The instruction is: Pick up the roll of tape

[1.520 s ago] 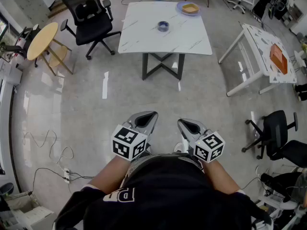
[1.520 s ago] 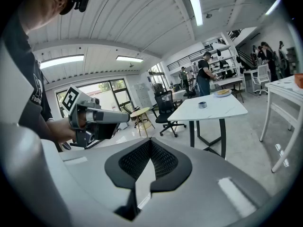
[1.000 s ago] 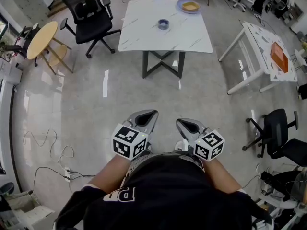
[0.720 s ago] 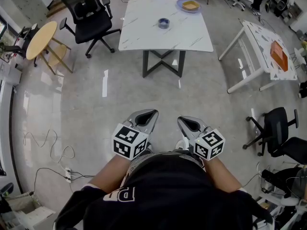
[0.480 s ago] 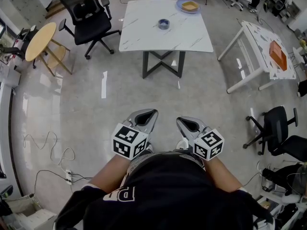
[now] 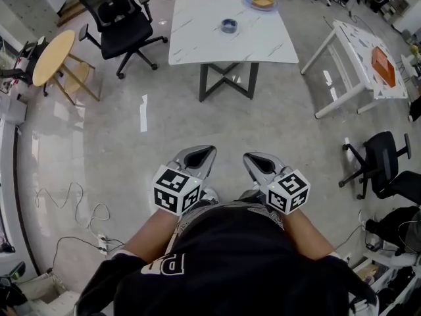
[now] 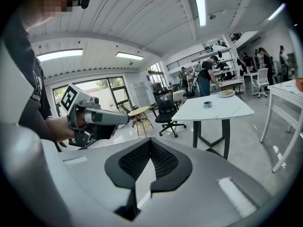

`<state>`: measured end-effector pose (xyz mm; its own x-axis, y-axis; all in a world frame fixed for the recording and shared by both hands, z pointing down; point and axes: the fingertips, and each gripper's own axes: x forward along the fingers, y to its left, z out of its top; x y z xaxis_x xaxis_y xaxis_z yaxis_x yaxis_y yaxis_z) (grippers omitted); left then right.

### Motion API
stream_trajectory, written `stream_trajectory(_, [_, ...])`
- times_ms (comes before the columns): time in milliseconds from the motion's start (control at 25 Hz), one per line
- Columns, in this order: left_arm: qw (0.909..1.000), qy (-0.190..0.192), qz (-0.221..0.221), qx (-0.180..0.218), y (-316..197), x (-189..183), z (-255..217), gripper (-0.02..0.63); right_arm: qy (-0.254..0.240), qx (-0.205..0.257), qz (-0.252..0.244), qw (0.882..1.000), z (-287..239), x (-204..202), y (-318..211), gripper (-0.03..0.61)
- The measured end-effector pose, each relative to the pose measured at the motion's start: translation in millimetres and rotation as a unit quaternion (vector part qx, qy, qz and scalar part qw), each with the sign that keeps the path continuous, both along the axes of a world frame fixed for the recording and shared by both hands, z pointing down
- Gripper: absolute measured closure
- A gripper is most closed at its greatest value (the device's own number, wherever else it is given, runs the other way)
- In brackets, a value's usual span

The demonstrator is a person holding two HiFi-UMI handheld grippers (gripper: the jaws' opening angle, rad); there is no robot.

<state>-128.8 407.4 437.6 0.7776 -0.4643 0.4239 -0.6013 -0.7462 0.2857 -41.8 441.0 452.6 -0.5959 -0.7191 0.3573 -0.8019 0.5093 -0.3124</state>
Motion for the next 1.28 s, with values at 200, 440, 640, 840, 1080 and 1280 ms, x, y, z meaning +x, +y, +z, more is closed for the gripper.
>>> stream_trajectory(200, [1.0,-0.004,0.006,-0.004,-2.8,-23.2,7.5,0.555,0.004,-0.016,0.017,1.0,12.1,-12.3,-1.3,0.578])
stream_trajectory(440, [0.9999,0.001,-0.002,-0.01,-11.3,-40.3,12.3,0.555,0.002,-0.02,0.016,1.0,11.7,-27.6,-13.3,0.578])
stream_trajectory(640, [0.9999,0.009,-0.007,-0.008,-25.7,-36.3,12.7,0.554,0.002,-0.019,0.012,1.0,11.4,-26.5,-29.0,0.578])
stream_trajectory(840, [0.9999,0.003,-0.01,-0.012,-48.1,-25.2,20.0,0.555,-0.011,-0.022,0.02,0.999,17.0,-11.8,-63.5,0.578])
stream_trajectory(1080, [0.9998,-0.006,-0.015,-0.007,-99.8,-7.4,13.6,0.554,-0.022,-0.01,0.01,1.0,8.7,2.4,-120.1,0.578])
stream_trajectory(1280, [0.9998,-0.012,-0.017,0.004,-150.5,15.2,4.5,0.555,-0.026,-0.007,0.004,1.0,5.4,25.3,-169.0,0.578])
